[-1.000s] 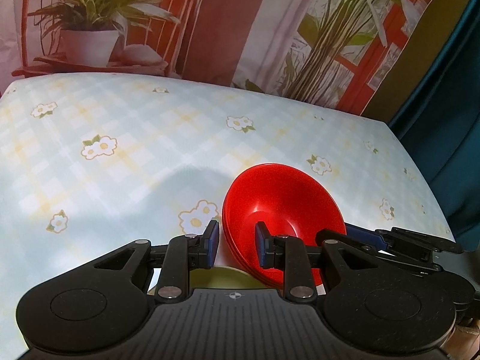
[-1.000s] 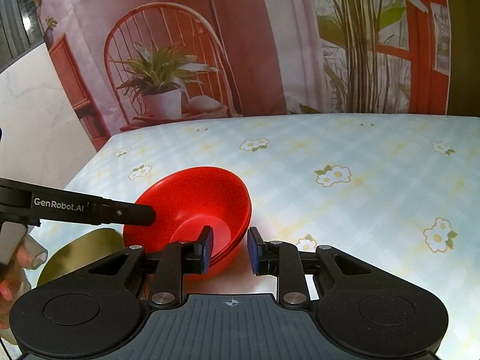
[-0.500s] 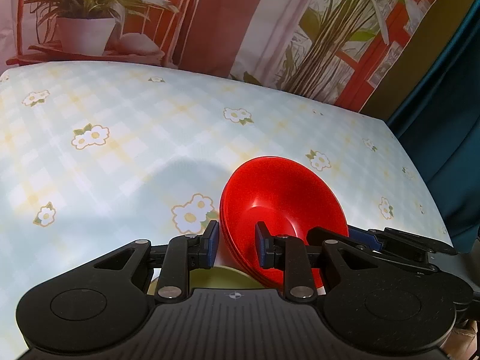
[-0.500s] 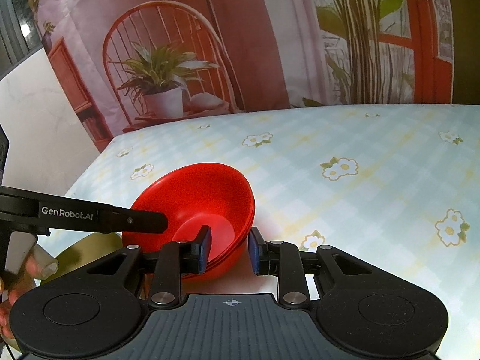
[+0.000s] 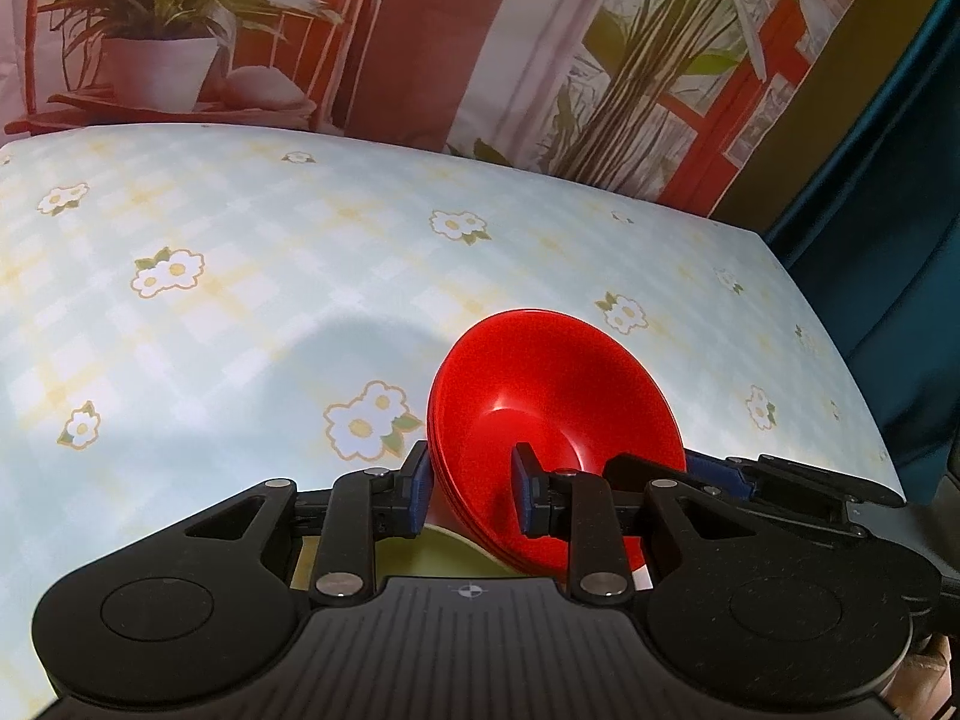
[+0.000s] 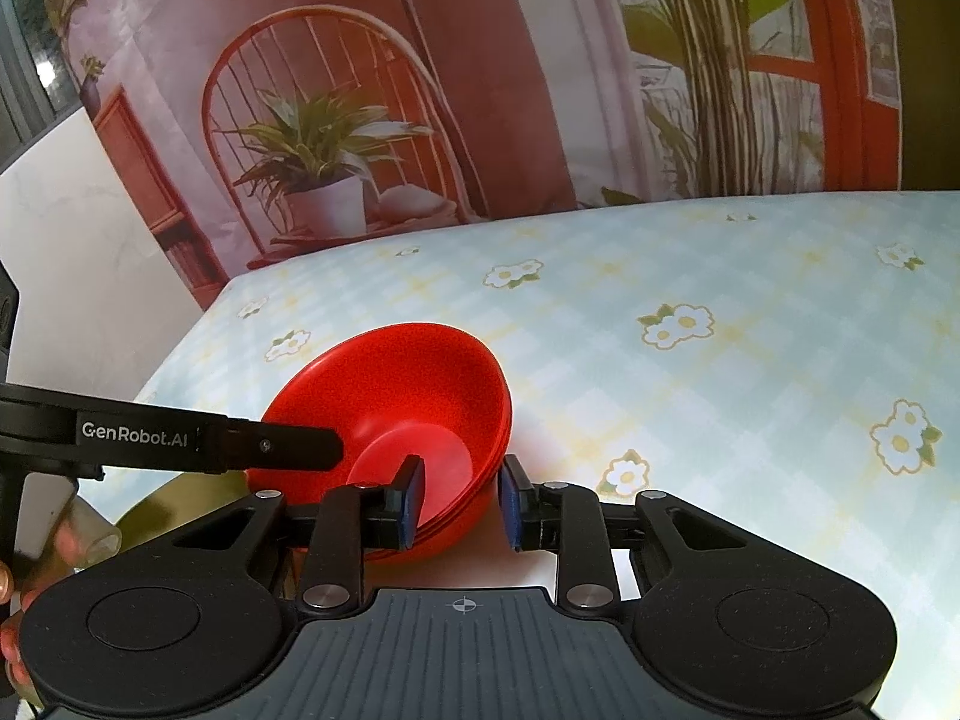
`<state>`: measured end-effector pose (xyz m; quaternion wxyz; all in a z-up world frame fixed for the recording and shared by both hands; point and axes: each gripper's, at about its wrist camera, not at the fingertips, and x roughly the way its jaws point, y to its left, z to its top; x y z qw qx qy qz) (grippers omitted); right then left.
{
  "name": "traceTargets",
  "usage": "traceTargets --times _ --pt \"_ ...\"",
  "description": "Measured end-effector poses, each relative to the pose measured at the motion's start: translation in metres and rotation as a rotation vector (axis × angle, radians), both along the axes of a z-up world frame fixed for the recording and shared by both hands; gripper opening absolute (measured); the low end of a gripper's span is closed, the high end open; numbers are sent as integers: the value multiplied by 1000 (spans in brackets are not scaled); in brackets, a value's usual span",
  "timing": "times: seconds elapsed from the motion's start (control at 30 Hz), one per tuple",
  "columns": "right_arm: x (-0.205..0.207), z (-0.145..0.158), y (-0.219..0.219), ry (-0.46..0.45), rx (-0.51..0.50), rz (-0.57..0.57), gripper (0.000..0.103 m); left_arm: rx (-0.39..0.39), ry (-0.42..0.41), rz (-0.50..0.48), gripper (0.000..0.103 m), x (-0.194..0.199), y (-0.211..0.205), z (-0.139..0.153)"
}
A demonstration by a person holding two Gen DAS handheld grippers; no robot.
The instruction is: Organize plates and bowls
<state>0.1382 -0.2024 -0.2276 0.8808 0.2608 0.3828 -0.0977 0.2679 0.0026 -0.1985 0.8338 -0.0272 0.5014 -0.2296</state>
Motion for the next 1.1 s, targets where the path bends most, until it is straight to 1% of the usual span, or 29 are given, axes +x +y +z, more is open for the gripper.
traceTargets --times 0.3,0.63,0.9,1.1 --pt "-12 14 -7 -35 0 -40 24 -1 -32 -30 28 -8 -7 17" --pt "-24 38 -2 -85 -21 -38 24 -2 -84 -34 28 -25 -2 45" --pt "-30 58 16 -107 -42 -16 24 -1 -115 -33 29 -45 13 61" --pt "-30 63 35 -103 -49 27 24 -3 -120 -12 29 -59 35 68"
